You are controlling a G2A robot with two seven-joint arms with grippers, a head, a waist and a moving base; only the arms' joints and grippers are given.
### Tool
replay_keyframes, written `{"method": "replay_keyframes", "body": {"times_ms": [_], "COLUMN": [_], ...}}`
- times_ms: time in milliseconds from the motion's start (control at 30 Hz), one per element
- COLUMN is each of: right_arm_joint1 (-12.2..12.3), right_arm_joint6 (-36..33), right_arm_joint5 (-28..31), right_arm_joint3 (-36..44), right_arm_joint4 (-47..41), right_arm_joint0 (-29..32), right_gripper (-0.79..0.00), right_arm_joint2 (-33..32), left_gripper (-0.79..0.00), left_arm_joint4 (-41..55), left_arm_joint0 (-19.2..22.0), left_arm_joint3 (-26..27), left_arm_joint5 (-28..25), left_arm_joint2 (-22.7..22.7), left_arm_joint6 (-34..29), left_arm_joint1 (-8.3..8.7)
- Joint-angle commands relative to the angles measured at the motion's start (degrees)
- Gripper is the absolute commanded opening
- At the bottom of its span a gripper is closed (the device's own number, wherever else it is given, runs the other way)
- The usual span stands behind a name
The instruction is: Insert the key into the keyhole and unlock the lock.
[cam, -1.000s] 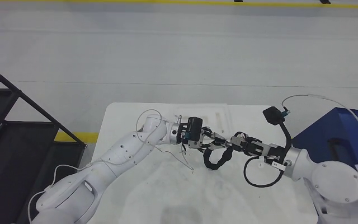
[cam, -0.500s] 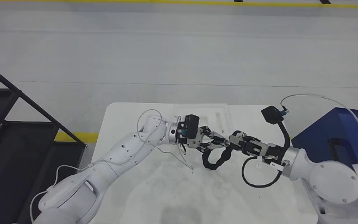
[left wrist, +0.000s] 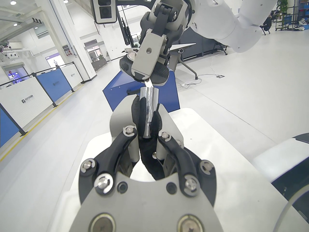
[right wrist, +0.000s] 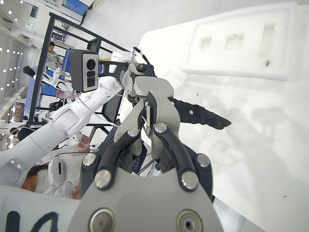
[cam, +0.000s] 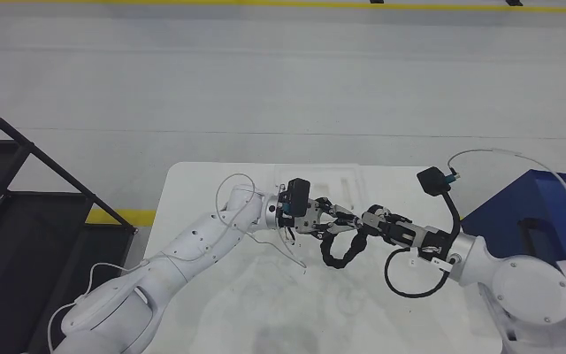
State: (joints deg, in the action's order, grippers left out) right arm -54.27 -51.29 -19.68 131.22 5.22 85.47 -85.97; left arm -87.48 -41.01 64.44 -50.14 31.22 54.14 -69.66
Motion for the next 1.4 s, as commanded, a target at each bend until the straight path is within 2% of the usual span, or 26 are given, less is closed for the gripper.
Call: {"method": "replay_keyframes", "body": {"times_ms": [0,667,700,733,833,1167,1200,1300,1367], "right_arm_joint1": [0.0,0.13,0.13,0.14,0.16,0.19,0.21,0.29,0.43], "right_arm_joint6": [0.2,-0.49,-0.49,-0.52,-0.67,-0.66,-0.69,-0.77,-1.2], "right_arm_joint5": [0.17,0.31,0.34,0.37,0.65,2.21,2.34,3.1,3.96], "right_arm_joint3": [-0.09,-1.88,-1.97,-2.05,-2.29,-3.65,-3.78,-3.8,-3.42], "right_arm_joint4": [-0.29,-0.48,-0.66,-0.85,-1.56,-4.25,-4.32,-3.94,-2.73], "right_arm_joint0": [0.03,-1.9,-1.96,-2.03,-2.19,-2.48,-2.53,-2.72,-2.75], "right_gripper": [-0.785,-0.785,-0.542,-0.369,-0.302,-0.222,-0.2,0.0,0.0], "right_arm_joint2": [-0.05,2.16,2.15,2.11,1.99,1.4,1.34,1.05,0.71], "left_gripper": [-0.785,-0.785,-0.785,-0.785,-0.785,-0.785,-0.785,-0.785,-0.785], "left_arm_joint4": [0.4,2.4,2.54,2.63,2.74,4.78,5.21,5.69,5.58], "left_arm_joint0": [-0.09,0.49,0.52,0.56,0.62,0.35,0.28,0.32,0.46], "left_arm_joint3": [0.01,0.32,0.27,0.21,0.01,-1.07,-1.18,-1.4,-1.64], "left_arm_joint5": [0.26,1.06,1.07,1.1,1.26,2.15,2.28,2.53,2.2], "left_arm_joint2": [-0.09,-1.92,-2.02,-2.13,-2.57,-4.33,-4.45,-4.83,-5.18], "left_arm_joint6": [0.26,1.06,1.07,1.09,1.26,2.15,2.29,2.54,2.2], "left_arm_joint1": [0.07,0.64,0.65,0.67,0.67,0.82,0.88,1.13,1.37]}}
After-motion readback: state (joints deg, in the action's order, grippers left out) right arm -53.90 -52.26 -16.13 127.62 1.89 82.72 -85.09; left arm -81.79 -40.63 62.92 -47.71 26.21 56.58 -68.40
